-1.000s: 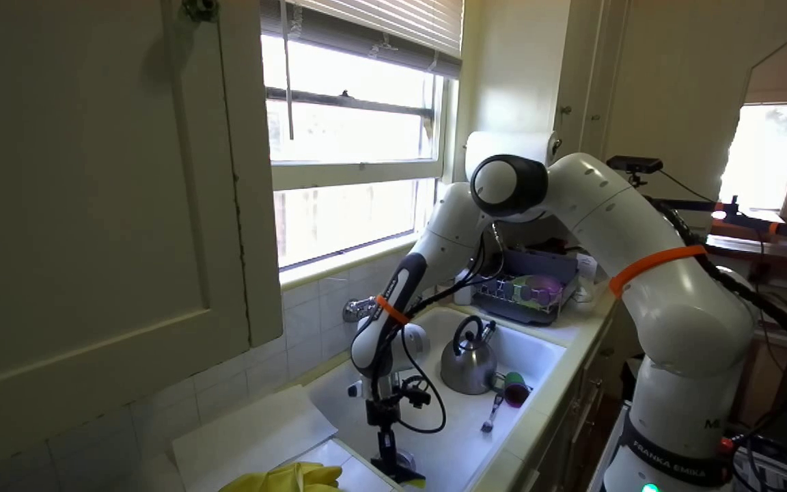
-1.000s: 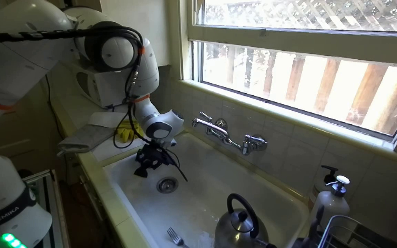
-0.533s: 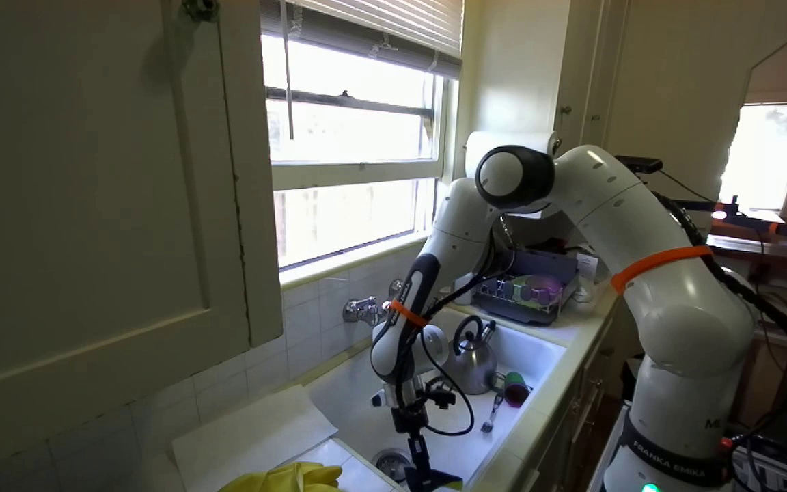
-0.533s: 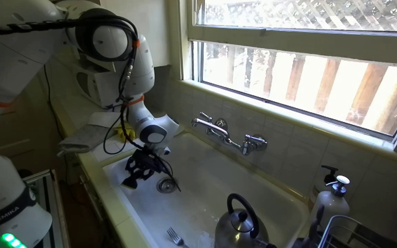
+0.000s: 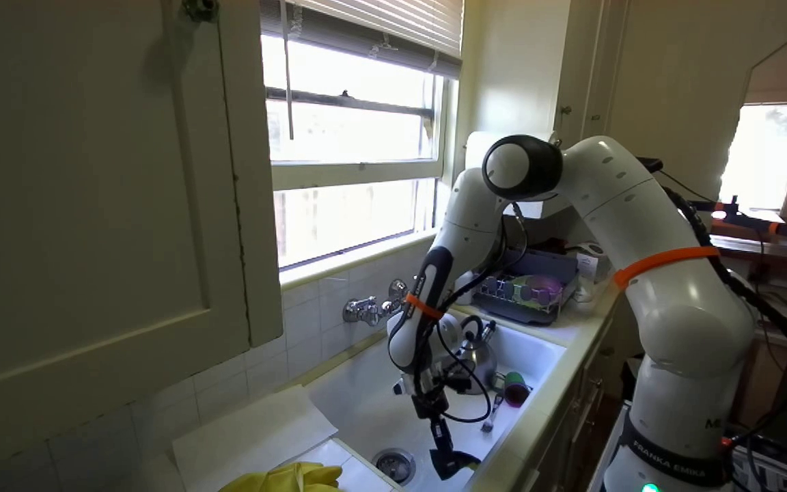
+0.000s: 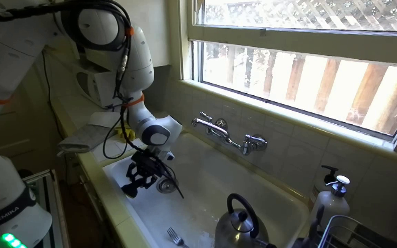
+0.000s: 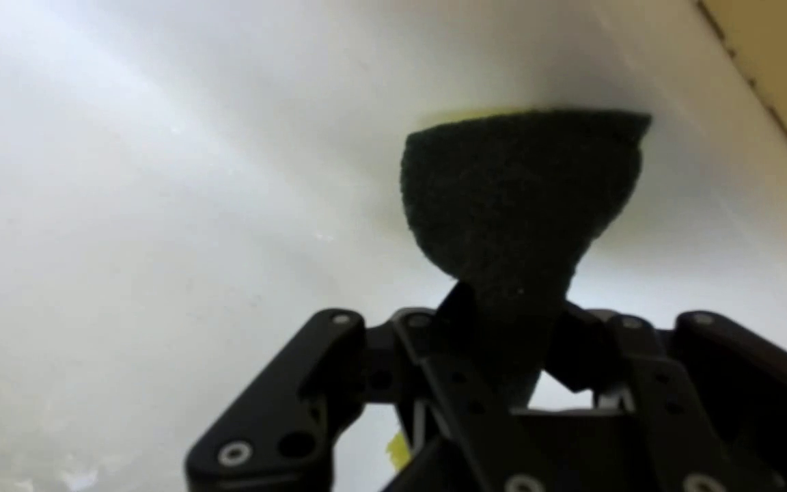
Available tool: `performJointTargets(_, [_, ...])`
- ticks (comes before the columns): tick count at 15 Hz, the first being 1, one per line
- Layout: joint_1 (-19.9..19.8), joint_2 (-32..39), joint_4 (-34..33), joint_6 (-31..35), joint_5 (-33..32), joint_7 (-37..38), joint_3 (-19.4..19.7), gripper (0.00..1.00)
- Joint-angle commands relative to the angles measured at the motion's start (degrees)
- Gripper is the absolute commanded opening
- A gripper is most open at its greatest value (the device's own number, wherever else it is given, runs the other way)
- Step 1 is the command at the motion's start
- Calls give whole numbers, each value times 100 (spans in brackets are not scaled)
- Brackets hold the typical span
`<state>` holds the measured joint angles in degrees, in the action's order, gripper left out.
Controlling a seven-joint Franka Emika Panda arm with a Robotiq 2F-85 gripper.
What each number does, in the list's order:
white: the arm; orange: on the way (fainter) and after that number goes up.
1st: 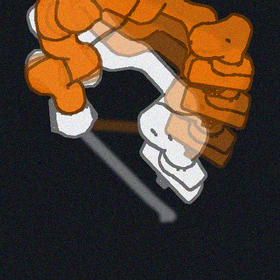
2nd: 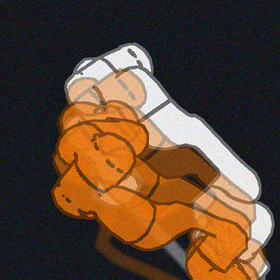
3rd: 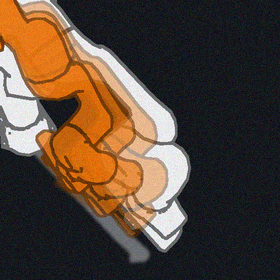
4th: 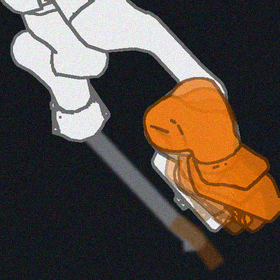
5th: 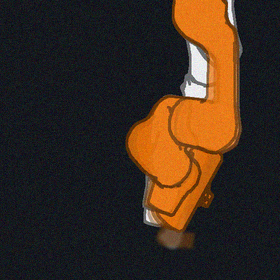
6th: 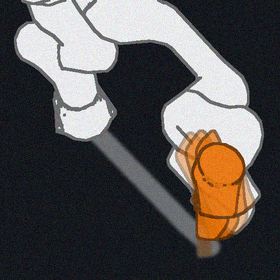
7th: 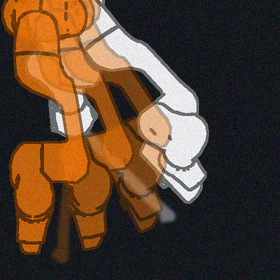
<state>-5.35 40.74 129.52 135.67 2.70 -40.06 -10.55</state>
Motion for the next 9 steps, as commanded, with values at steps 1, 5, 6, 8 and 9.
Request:
performJointTargets(1, [54, -136, 121, -359, -294, 415, 333, 4])
performJointTargets(5, [-37, -47, -4, -507, -513, 654, 636, 4])
performJointTargets(6, [-26, -45, -30, -544, -566, 745, 713, 4])
performJointTargets(8, [-60, -11, -105, -566, -647, 860, 832, 4])
performJointTargets(9, [-80, -14, -113, -537, -710, 887, 887, 4])
